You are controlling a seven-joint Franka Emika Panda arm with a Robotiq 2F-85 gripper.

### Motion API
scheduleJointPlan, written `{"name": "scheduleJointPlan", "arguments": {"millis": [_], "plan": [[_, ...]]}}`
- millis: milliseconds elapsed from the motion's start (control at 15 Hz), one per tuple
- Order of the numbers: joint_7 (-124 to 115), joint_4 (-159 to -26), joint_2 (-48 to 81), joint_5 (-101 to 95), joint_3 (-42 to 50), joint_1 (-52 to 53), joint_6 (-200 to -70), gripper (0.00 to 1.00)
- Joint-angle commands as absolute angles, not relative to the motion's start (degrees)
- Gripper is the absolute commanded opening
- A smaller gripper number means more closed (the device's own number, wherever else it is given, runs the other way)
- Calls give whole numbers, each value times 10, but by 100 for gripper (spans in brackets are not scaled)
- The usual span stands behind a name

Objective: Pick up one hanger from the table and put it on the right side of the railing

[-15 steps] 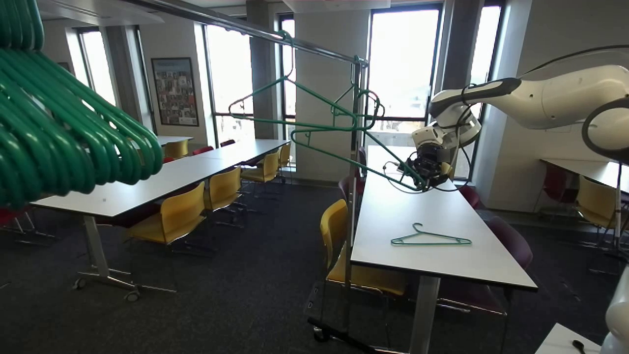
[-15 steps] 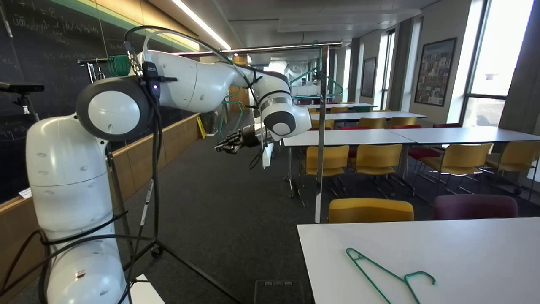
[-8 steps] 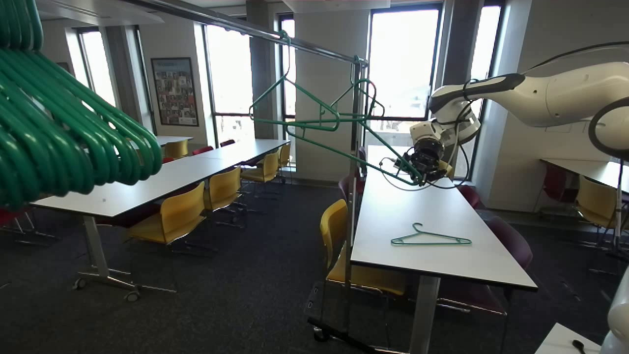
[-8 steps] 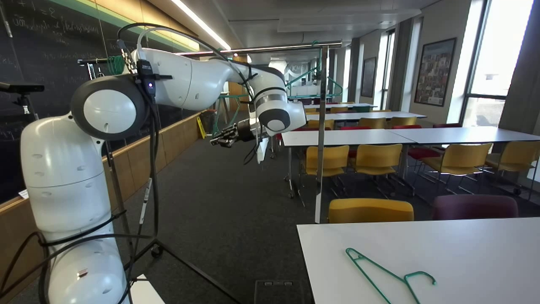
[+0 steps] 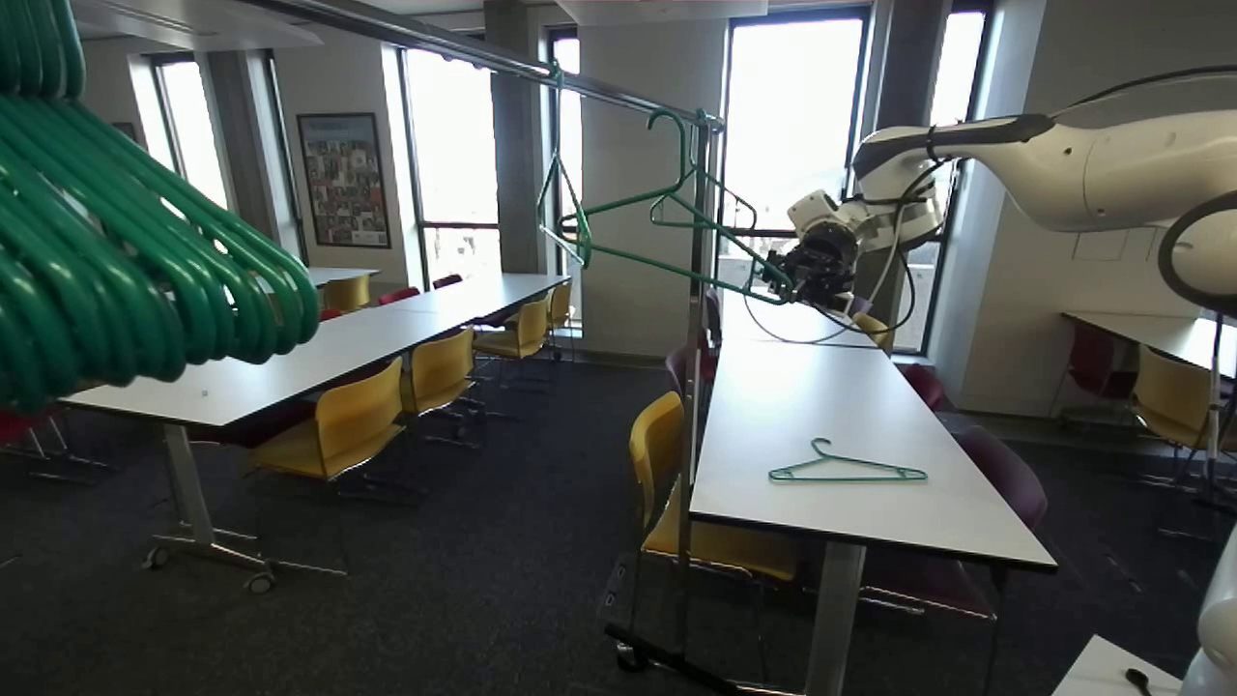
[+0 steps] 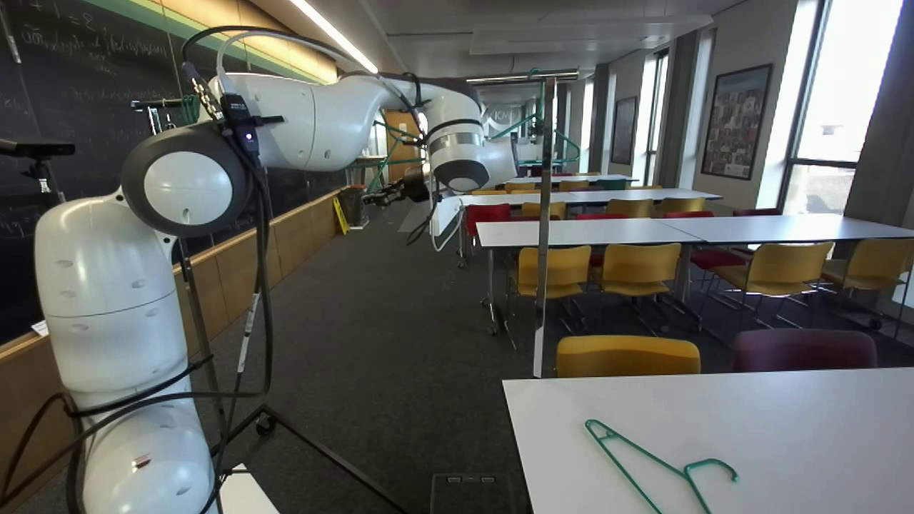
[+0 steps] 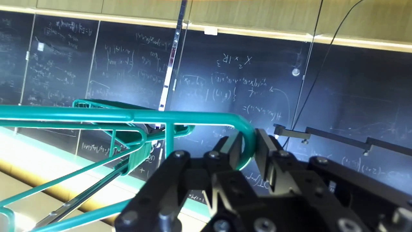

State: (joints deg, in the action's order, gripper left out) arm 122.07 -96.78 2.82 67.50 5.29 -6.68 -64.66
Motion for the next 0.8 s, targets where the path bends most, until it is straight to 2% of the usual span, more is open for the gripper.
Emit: {"name": "scheduleJointPlan", "arguments": {"millis": [0,733], "plan": [[1147,-923,37,701,48,-59,-665,4],[1091,-867,30,729,53,-60,-655,4]]}}
